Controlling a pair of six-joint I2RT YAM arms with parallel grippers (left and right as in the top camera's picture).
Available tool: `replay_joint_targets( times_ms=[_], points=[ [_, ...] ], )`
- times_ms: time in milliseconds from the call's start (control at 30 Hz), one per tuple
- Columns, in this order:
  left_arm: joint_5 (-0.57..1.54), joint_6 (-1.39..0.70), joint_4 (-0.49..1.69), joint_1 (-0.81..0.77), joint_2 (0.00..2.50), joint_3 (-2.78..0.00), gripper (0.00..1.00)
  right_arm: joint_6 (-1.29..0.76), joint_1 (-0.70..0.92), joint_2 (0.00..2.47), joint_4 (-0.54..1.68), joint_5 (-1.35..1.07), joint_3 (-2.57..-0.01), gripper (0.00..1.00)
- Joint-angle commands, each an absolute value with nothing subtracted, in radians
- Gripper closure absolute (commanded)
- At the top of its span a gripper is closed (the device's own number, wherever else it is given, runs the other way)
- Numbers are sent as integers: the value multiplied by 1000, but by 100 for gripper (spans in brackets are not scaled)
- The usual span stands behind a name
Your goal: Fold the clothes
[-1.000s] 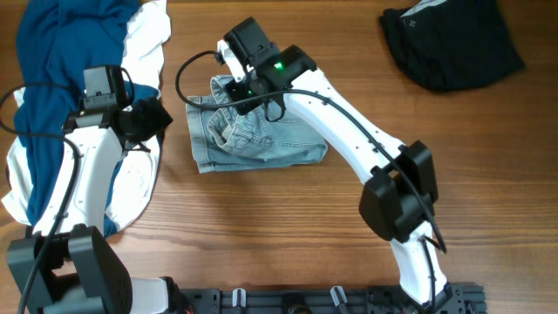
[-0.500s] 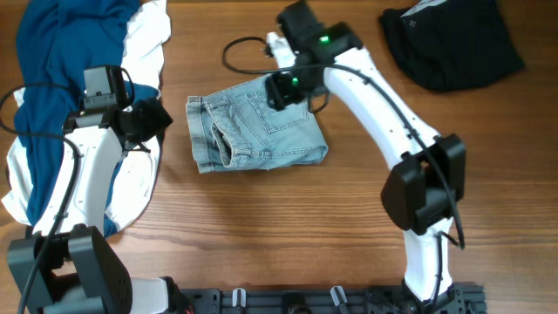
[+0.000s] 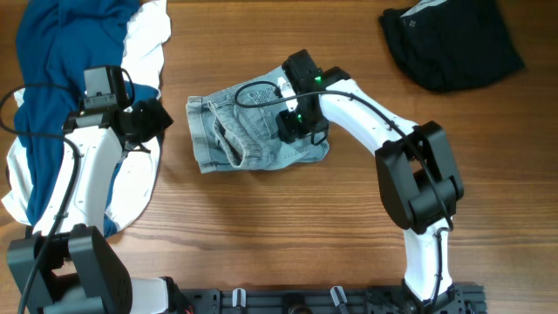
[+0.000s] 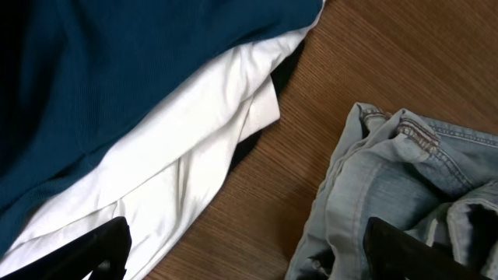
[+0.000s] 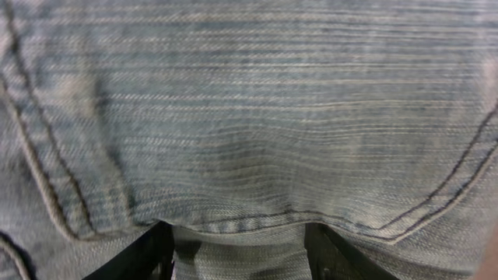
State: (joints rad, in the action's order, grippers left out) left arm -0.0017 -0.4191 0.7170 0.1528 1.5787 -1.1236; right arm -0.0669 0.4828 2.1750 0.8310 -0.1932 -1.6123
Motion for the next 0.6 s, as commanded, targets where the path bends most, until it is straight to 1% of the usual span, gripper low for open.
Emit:
replay_joint_targets(
  times_ms=[0,100,167,267,367,433,467,500,567],
  points=[
    [10,-400,718,154,1586,-1125,4,-84,368,2266,802,-58,-1586,44],
    [10,-400,718,154,1586,-1125,4,-77,283,2267,797,-59,-1594,44],
    [10,-400,717,154,1586,-1125,4,-66,225,2265,844,-59,-1645,37],
    [10,-400,710,154,1586,-1125,4,-50,205,2233,967,-90,-1792,29],
    [10,-400,706,154,1586,-1125,4,-5,247,2188,1049,-164,-1914,21],
    [10,-400,707,155,1586,-1125,4,28,316,2172,1056,-177,-1956,7],
    [10,-400,706,155,1586,-1125,4,37,345,2172,1049,-171,-1956,2],
    [10,-400,707,155,1586,-1125,4,47,373,2180,1044,-168,-1954,0],
    [10,-400,708,155,1586,-1125,4,48,430,2213,1030,-134,-1950,1]
  ],
)
